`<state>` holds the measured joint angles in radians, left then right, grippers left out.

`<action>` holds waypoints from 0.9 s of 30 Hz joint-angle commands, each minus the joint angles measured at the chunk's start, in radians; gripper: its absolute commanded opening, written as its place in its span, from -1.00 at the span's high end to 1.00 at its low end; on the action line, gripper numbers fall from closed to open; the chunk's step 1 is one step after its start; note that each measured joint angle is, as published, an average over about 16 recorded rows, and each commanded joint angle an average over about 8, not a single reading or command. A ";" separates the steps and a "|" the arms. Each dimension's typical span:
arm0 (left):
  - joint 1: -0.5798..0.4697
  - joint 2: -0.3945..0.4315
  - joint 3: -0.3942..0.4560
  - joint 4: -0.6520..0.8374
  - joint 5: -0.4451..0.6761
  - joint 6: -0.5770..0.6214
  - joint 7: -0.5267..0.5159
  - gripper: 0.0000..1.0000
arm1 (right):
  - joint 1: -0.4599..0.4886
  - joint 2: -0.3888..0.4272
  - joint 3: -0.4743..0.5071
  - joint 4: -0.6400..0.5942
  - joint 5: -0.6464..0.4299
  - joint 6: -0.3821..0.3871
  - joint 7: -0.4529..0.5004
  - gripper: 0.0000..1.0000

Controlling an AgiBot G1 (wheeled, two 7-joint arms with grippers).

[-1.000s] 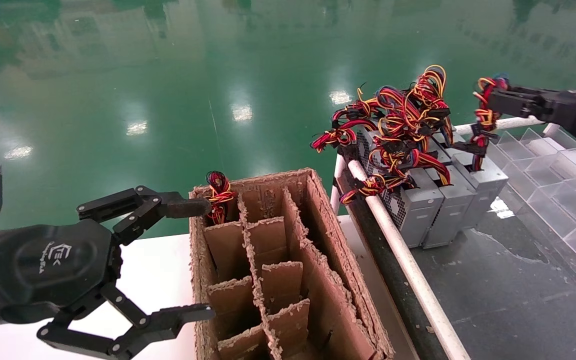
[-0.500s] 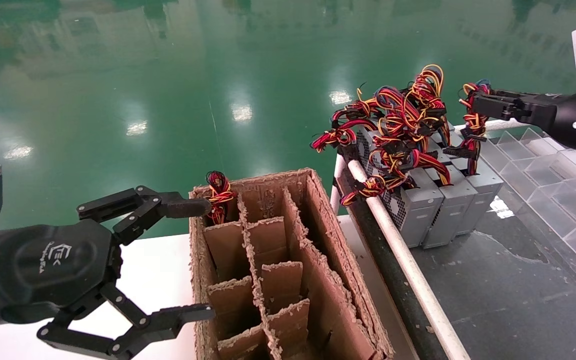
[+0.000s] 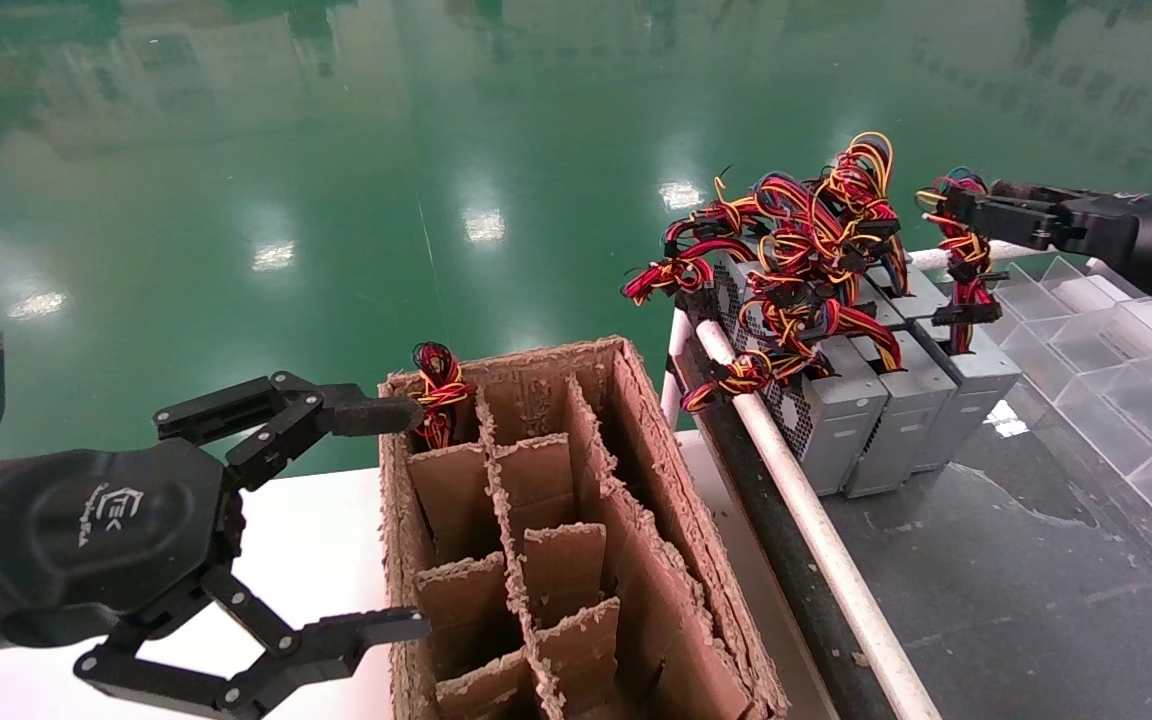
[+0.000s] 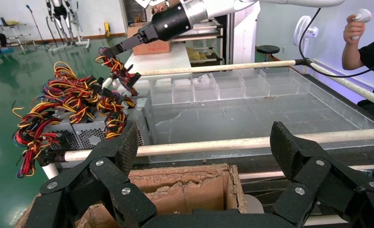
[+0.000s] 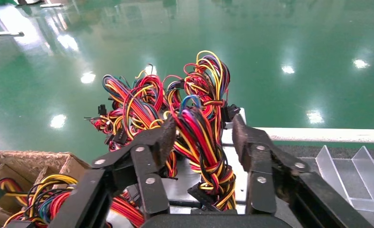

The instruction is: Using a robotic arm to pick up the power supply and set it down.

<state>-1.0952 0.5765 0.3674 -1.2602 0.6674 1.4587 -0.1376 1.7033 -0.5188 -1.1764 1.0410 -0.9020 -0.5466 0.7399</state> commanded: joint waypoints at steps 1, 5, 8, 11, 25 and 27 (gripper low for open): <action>0.000 0.000 0.000 0.000 0.000 0.000 0.000 -1.00 | 0.003 0.002 0.001 0.001 0.001 -0.009 0.000 -1.00; 0.000 0.000 0.000 0.000 0.000 0.000 0.000 -1.00 | 0.005 0.009 0.002 0.013 0.001 -0.010 -0.002 -1.00; 0.000 0.000 0.000 0.000 0.000 0.000 0.000 -1.00 | 0.005 0.017 0.008 0.025 0.007 -0.001 0.002 -1.00; 0.000 0.000 0.000 0.000 0.000 0.000 0.000 -1.00 | -0.001 0.031 0.026 0.042 0.035 0.027 0.012 -1.00; 0.000 0.000 0.000 0.000 0.000 0.000 0.000 -1.00 | -0.093 0.041 0.178 0.091 0.102 -0.036 -0.054 -1.00; 0.000 0.000 0.000 0.000 0.000 0.000 0.000 -1.00 | -0.114 0.036 0.205 0.097 0.105 -0.071 -0.073 -1.00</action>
<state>-1.0951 0.5763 0.3674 -1.2598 0.6671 1.4583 -0.1375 1.5896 -0.4825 -0.9716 1.1376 -0.7970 -0.6173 0.6675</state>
